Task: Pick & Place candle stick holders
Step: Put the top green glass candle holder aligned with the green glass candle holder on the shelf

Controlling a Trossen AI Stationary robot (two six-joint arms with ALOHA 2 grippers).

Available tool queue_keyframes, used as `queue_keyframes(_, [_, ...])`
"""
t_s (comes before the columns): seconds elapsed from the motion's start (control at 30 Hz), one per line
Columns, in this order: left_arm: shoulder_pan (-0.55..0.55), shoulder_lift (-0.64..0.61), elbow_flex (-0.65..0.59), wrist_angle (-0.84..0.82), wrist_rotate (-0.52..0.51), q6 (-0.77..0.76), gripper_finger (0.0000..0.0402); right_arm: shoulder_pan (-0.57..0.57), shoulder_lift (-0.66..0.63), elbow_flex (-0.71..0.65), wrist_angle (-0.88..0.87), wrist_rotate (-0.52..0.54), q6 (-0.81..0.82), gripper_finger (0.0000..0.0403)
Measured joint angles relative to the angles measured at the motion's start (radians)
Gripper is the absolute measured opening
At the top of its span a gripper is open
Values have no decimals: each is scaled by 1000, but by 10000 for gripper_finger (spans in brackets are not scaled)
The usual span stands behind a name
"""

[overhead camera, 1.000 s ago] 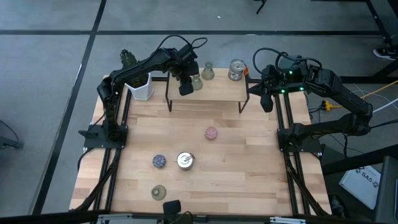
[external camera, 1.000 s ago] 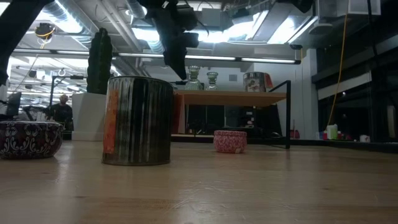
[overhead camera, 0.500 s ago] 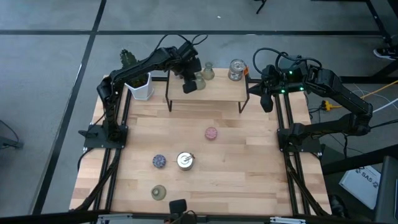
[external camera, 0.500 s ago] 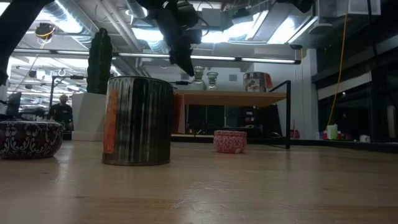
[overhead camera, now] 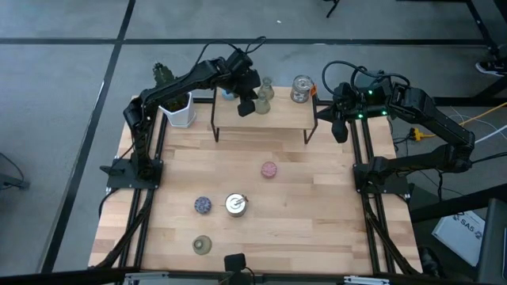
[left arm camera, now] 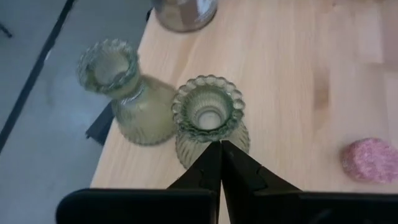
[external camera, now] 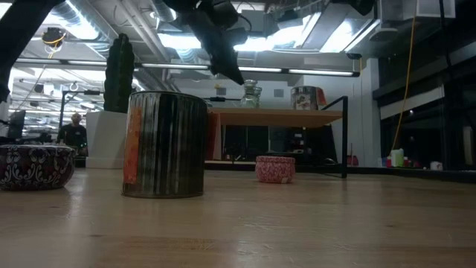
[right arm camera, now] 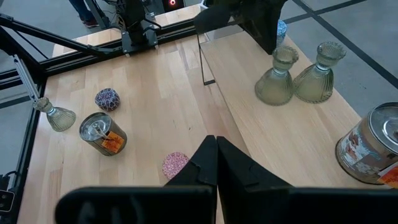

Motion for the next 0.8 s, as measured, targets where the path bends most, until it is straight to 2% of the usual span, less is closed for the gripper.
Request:
queue_keyframes(0.1, [0, 0, 0, 17, 27, -3, 1, 0, 0, 0, 0, 0, 0, 1])
queue_keyframes(0.3, [0, 0, 0, 11, 19, -3, 3, 0, 0, 0, 0, 0, 0, 1])
queue_keyframes(0.6, [-8, 0, 0, -95, 64, -26, 2, 0, 0, 0, 0, 0, 0, 1])
queue_keyframes(0.8, [-16, -16, 0, -97, 75, -26, 1, 0, 0, 0, 0, 0, 0, 1])
